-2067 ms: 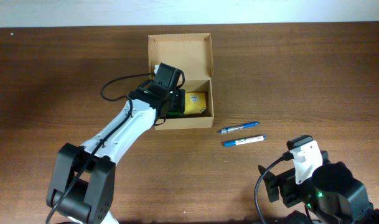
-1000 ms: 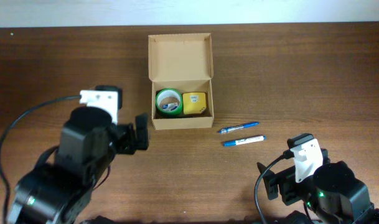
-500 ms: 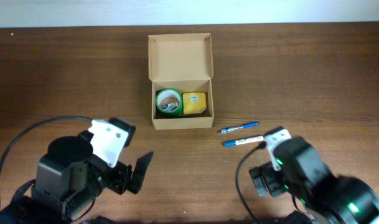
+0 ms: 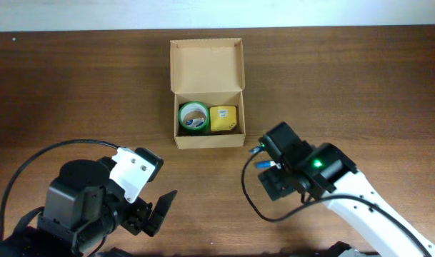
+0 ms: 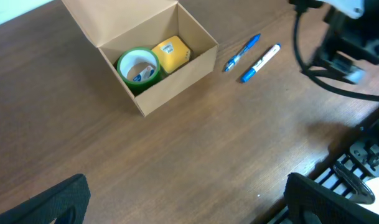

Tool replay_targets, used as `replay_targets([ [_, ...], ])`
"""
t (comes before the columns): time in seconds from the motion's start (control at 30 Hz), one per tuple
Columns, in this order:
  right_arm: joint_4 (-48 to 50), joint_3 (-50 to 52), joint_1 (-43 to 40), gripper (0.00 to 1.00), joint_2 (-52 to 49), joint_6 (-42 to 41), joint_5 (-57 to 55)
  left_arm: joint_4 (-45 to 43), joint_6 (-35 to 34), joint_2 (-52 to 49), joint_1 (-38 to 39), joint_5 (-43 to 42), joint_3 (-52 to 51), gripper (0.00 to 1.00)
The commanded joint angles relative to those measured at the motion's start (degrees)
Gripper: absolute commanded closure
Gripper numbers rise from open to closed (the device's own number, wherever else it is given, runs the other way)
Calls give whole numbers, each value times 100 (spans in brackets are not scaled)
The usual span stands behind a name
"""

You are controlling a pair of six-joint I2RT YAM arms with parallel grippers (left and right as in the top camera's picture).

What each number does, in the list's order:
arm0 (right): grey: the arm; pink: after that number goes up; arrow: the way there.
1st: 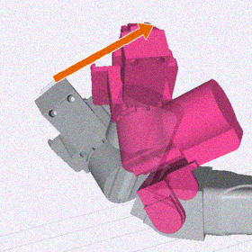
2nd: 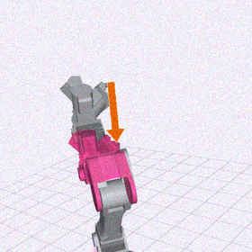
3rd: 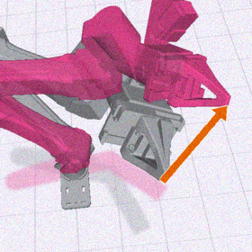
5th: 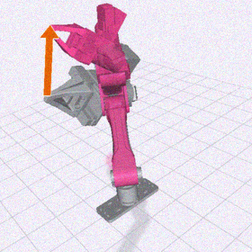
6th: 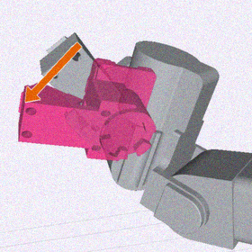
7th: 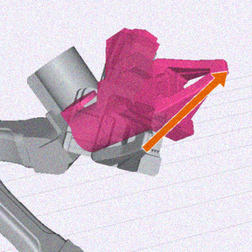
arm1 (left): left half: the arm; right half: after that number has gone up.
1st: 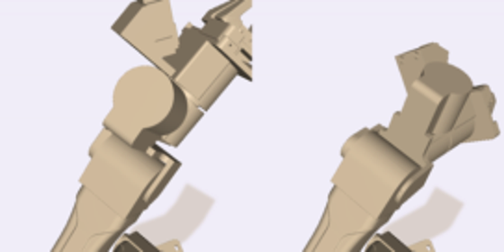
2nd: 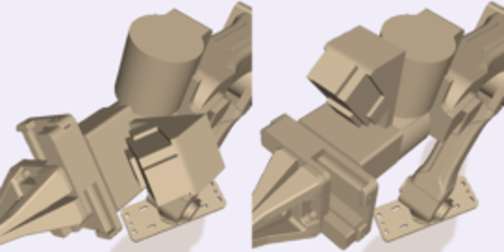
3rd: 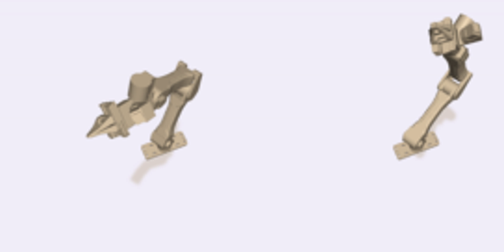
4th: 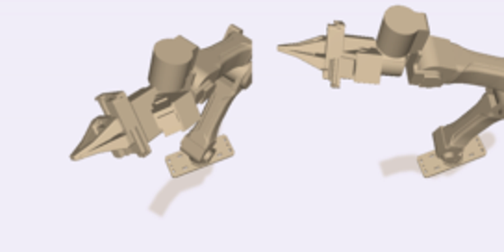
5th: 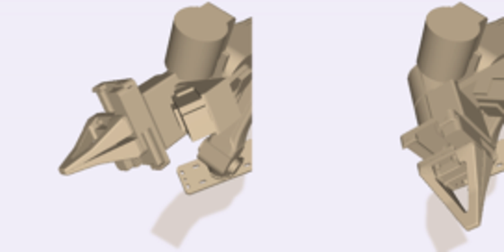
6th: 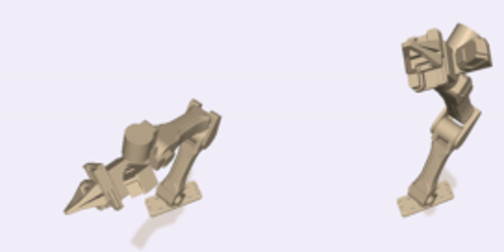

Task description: Pack container

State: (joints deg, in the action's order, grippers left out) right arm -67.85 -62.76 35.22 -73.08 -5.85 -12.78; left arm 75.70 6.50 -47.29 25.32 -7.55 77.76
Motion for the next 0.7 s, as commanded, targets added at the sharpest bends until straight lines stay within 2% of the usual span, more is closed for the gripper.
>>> replay_targets([
  [0.0, 326, -24, -133, 1, -90, 155, -120, 4, 133, 17, 13, -79, 83, 0],
  [0.13, 813, -24, -647, 1, -151, 535, -13, 4, 133, 17, 13, -79, 83, 1],
  [0.4, 1543, -24, -1840, 0, -374, 2581, 584, 4, 133, 17, 13, -79, 83, 0],
  [0.57, 1615, -24, -2295, 1, -804, 3130, 1436, 4, 133, 17, 13, -79, 83, 0],
  [0.67, 1843, -24, -2406, 5, -1139, 3261, 1521, 4, 133, 17, 13, -79, 83, 0],
])
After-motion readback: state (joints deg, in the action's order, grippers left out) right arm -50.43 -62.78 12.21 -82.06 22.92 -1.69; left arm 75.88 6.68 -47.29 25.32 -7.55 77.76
